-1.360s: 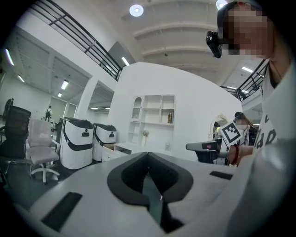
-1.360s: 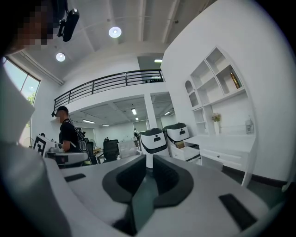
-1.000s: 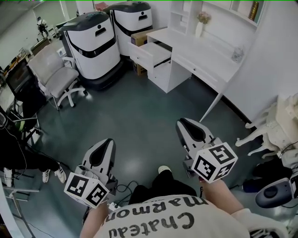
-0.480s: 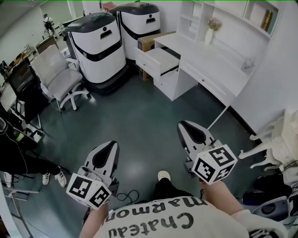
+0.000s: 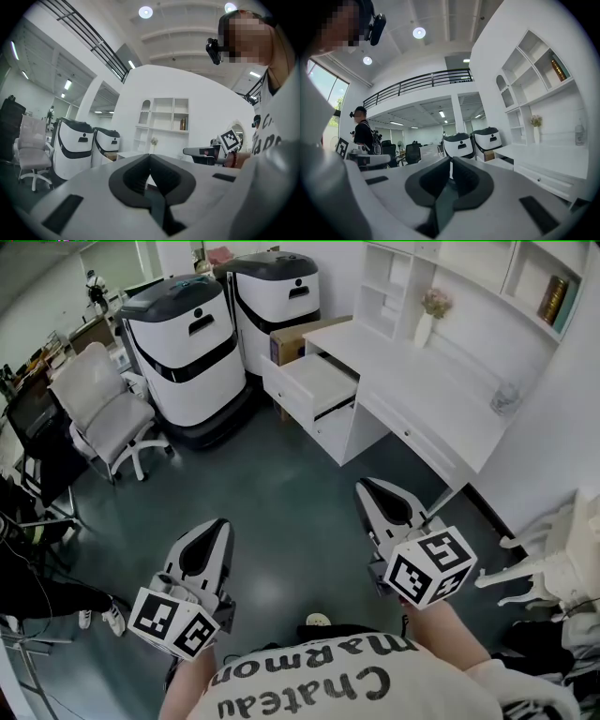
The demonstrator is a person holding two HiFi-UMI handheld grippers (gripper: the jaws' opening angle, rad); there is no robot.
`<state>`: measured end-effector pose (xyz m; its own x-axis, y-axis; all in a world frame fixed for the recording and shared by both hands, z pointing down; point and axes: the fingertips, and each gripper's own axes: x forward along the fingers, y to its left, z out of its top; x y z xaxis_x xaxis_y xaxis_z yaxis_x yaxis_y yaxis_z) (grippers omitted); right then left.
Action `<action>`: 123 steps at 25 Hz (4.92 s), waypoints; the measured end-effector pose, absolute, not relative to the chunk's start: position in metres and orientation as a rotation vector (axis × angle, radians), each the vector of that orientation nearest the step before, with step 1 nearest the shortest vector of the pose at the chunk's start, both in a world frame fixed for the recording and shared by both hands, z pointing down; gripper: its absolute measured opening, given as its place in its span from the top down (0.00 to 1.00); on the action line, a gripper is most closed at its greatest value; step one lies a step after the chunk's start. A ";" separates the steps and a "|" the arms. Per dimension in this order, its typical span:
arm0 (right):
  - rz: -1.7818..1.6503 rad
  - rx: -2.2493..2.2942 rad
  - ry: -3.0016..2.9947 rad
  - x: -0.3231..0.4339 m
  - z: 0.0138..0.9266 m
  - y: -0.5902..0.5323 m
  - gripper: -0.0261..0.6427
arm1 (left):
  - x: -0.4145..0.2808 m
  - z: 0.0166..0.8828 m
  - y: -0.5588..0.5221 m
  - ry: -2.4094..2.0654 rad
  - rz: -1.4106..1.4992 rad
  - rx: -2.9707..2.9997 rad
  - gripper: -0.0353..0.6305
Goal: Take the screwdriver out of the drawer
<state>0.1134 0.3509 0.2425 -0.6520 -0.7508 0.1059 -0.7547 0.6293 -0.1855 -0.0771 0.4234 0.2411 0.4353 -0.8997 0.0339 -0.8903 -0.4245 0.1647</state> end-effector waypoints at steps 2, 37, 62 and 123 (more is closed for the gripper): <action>0.331 1.301 -2.818 0.121 0.243 0.331 0.90 | -0.069 0.241 0.402 -1.589 -0.097 2.528 0.91; 0.415 1.324 -2.784 0.083 0.268 0.098 0.90 | -0.053 0.254 0.134 -1.274 -0.048 2.651 0.91; 0.473 1.449 -2.726 0.026 0.285 -0.061 0.90 | -0.109 0.270 -0.035 -1.130 -0.022 2.677 0.91; 1.175 0.314 -2.092 -0.076 0.682 -0.387 0.72 | -0.182 0.407 -0.303 -1.688 0.206 1.839 0.91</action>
